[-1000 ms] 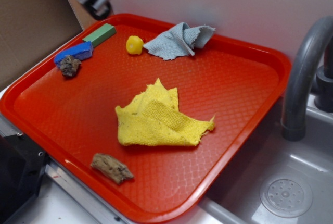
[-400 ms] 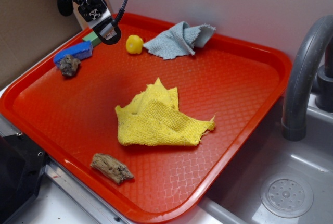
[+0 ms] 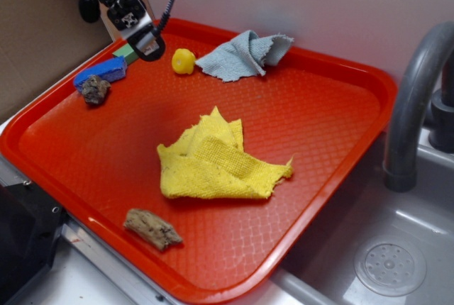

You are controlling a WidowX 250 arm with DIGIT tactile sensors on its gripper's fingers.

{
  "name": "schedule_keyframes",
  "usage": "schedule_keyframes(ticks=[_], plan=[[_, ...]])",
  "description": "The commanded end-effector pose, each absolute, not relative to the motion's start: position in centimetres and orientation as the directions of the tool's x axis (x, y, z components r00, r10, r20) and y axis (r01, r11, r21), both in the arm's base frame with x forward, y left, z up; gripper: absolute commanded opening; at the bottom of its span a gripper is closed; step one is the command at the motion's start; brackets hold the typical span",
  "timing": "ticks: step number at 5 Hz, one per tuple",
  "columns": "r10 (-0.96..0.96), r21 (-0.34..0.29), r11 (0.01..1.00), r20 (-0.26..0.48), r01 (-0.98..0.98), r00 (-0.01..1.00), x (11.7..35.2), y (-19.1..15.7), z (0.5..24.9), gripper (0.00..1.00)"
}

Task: Grab the blue cloth.

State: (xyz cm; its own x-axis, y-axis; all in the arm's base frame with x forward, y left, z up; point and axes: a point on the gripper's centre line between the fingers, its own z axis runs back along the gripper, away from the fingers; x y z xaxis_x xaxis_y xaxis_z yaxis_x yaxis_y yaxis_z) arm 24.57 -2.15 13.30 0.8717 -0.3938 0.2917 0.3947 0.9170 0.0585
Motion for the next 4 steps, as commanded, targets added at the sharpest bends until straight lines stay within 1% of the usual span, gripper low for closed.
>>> schedule_keyframes(ticks=[1, 2, 3, 4], plan=[[-0.396, 0.101, 0.917, 0.344, 0.385, 0.852, 30.4, -4.6, 9.8, 1.0], [-0.41, 0.141, 0.912, 0.322, 0.385, 0.853, 32.8, -5.5, 6.7, 1.0], [-0.428, 0.171, 0.904, 0.352, 0.392, 0.832, 34.6, -5.6, 6.0, 1.0], [-0.441, 0.206, 0.897, 0.353, 0.391, 0.825, 35.2, -5.6, 6.1, 1.0]])
